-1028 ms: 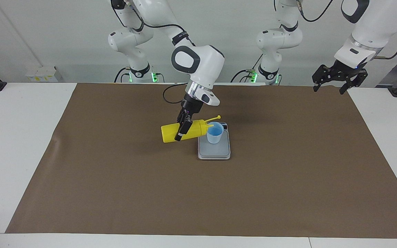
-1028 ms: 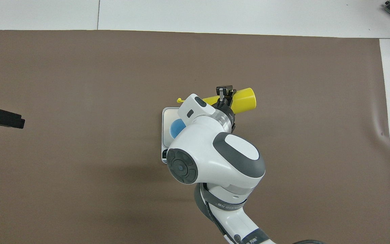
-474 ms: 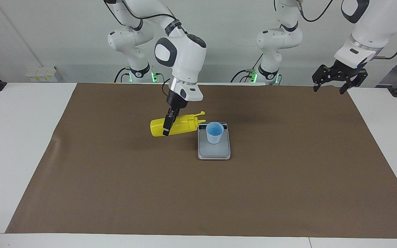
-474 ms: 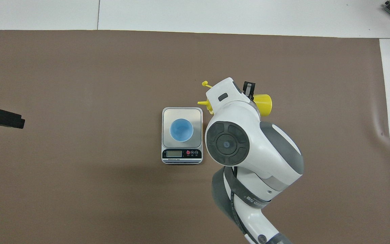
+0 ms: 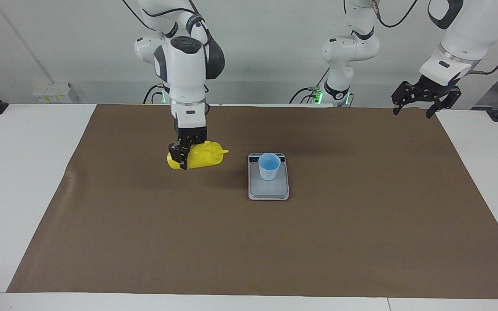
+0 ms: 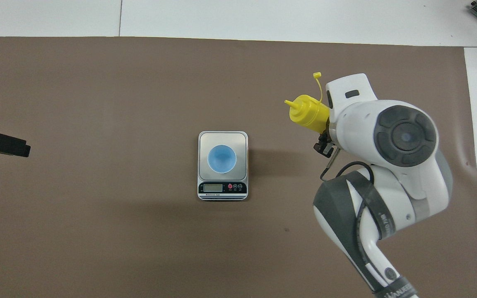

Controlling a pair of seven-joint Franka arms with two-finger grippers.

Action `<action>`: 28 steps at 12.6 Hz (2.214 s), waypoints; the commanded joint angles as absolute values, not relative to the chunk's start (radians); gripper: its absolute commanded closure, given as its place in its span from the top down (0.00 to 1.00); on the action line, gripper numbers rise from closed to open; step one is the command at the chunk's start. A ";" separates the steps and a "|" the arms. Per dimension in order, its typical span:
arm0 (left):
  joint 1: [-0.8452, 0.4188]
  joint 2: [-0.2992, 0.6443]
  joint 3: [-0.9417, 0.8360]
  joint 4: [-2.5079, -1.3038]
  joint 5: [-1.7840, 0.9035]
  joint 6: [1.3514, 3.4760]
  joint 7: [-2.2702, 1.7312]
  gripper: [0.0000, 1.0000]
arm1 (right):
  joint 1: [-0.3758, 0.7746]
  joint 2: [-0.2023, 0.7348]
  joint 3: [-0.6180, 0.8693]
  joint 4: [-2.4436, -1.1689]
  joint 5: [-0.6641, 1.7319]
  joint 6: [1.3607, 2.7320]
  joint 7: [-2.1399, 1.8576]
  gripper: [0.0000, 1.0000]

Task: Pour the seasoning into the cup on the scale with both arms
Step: 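Turn the bottle upright and carry it back with the right gripper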

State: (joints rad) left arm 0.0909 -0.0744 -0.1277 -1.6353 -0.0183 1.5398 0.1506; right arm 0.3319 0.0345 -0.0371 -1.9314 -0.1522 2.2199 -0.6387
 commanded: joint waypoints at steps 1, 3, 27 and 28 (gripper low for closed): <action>0.101 -0.095 -0.133 -1.649 -0.006 1.531 0.153 1.00 | 0.259 -0.040 -0.025 -2.046 -0.025 2.305 -0.736 0.00; 0.101 -0.095 -0.133 -1.651 -0.006 1.531 0.153 1.00 | 0.197 -0.044 -0.025 -2.074 0.154 2.319 -0.863 0.00; 0.101 -0.095 -0.133 -1.649 -0.008 1.531 0.153 1.00 | -0.222 0.201 -0.028 -2.209 1.454 2.195 -2.260 0.00; 0.101 -0.095 -0.133 -1.649 -0.006 1.531 0.153 1.00 | -0.222 0.206 -0.028 -2.210 1.456 2.188 -2.263 0.00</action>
